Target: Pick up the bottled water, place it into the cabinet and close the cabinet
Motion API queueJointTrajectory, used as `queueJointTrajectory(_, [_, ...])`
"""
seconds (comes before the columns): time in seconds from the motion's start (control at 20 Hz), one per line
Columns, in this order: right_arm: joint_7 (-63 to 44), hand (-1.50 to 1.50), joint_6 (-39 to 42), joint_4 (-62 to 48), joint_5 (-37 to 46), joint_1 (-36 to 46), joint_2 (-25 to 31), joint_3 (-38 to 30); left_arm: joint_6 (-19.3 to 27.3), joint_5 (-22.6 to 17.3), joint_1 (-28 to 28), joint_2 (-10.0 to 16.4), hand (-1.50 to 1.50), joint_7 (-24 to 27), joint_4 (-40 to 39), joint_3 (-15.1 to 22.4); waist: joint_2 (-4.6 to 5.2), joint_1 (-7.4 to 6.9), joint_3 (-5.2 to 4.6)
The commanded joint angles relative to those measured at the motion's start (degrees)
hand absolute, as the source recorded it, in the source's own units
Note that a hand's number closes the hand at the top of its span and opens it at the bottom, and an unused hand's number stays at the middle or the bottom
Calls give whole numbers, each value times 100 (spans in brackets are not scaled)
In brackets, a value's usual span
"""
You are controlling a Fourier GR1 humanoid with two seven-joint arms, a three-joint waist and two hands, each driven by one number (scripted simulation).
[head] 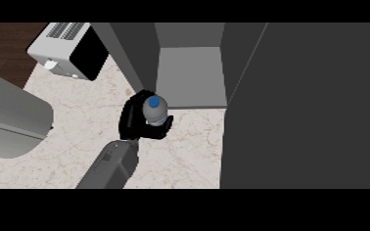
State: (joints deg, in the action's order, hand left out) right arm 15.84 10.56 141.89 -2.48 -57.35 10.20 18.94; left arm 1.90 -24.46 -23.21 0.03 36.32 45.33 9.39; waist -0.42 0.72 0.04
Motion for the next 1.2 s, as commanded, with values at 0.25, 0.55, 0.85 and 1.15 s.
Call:
queueJointTrajectory(0.25, [74, -150, 84, 233, -538, -133, 2, -437, 1821, -340, -644, -3, 150, -1047, 1085, 1108, 18, 30, -1])
queueJointTrajectory(0.55, [222, -150, 254, 354, -426, -401, 9, -219, 2786, -337, -1966, -3, 150, -1548, 277, 1363, 40, 209, -3])
queueJointTrajectory(0.85, [-154, -150, 217, 168, -670, 240, 43, -669, 2781, -698, -2773, -3, 150, -1624, -793, 1020, 91, 141, -5])
queueJointTrajectory(1.15, [136, -150, 387, 27, -664, 158, 3, -754, 2991, -313, -3422, 12, 150, -1418, -2002, 1124, 107, 234, 0])
